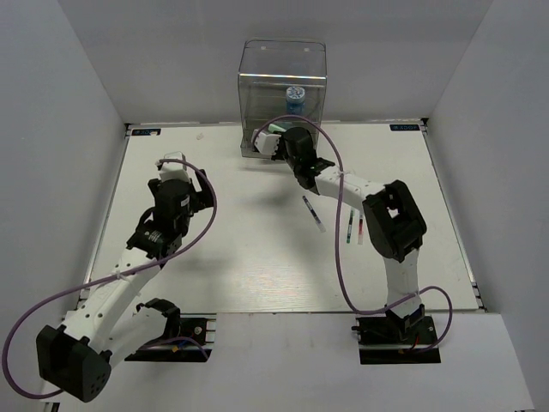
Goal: Sort the stationery into containers
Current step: Place the pen in the drawer.
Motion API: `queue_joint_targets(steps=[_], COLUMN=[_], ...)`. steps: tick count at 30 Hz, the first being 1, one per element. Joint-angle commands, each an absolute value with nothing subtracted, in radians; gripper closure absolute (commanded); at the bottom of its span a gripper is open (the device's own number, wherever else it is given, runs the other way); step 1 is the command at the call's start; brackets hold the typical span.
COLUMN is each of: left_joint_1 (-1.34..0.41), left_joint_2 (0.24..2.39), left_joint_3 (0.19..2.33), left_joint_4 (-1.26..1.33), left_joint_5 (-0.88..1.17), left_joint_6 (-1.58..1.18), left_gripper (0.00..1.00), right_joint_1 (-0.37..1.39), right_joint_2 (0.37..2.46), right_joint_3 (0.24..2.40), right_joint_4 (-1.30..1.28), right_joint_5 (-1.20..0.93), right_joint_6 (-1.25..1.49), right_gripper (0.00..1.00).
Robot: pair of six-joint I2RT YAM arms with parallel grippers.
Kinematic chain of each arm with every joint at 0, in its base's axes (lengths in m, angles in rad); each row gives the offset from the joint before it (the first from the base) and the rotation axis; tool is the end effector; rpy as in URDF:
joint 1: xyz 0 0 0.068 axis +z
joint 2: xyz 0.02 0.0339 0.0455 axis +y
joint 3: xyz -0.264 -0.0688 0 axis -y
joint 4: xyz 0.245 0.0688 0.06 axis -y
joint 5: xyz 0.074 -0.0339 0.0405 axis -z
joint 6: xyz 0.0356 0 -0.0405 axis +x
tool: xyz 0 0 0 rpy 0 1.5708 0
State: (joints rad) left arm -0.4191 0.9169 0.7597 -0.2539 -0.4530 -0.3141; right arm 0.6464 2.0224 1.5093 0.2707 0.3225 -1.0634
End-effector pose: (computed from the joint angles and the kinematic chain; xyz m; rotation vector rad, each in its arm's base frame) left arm 0.1963 -0.0704 0.3016 -0.1883 1.9293 -0.0376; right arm 0.3921 0.2817 0.2572 -1.2244 1.3730 -0.5861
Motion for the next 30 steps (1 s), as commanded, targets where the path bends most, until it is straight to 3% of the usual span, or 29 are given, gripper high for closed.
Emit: queue_joint_targets(steps=[1, 6, 9, 10, 14, 16, 21, 25, 27, 28, 29, 30], left_joint_1=[-0.417, -0.417, -0.417, -0.417, -0.417, -0.417, -0.417, -0.417, -0.417, -0.417, -0.417, -0.417], left_joint_2=[0.925, 0.943, 0.963, 0.972, 0.982, 0.991, 0.991, 0.991, 1.011, 1.050, 1.075, 1.104], left_joint_3=[0.761, 0.761, 0.761, 0.761, 0.761, 0.761, 0.761, 0.729, 0.729, 0.729, 0.741, 0.768], left_joint_4=[-0.239, -0.239, -0.239, -0.239, -0.239, -0.239, -0.216, -0.171, -0.126, -0.112, -0.100, -0.071], left_joint_5=[-0.440, -0.431, -0.422, -0.422, -0.422, -0.411, -0.364, -0.287, -0.206, -0.151, -0.126, -0.108], left_joint_6=[-0.304, -0.304, -0.304, -0.304, -0.304, -0.304, -0.304, -0.304, -0.353, -0.389, -0.390, -0.438], left_gripper=[0.00, 0.00, 0.00, 0.00, 0.00, 0.00, 0.00, 0.00, 0.07, 0.26, 0.40, 0.53], right_joint_1=[0.621, 0.584, 0.569, 0.566, 0.555, 0.551, 0.548, 0.548, 0.549, 0.549, 0.549, 0.548], right_joint_2=[2.063, 2.124, 2.140, 2.143, 2.137, 2.128, 2.095, 2.036, 1.982, 1.942, 1.892, 1.867], right_joint_3=[1.551, 1.597, 1.621, 1.624, 1.615, 1.597, 1.575, 1.560, 1.555, 1.531, 1.516, 1.478], right_joint_4=[0.367, 0.353, 0.321, 0.308, 0.279, 0.269, 0.261, 0.249, 0.200, 0.175, 0.175, 0.157], right_joint_5=[0.273, 0.227, 0.193, 0.189, 0.155, 0.132, 0.112, 0.118, 0.100, 0.098, 0.094, 0.083], right_joint_6=[-1.147, -1.135, -1.126, -1.121, -1.103, -1.100, -1.077, -1.027, -0.933, -0.902, -0.835, -0.777], right_gripper=[1.00, 0.97, 0.81, 0.69, 0.53, 0.47, 0.42, 0.44, 0.62, 0.88, 0.88, 1.00])
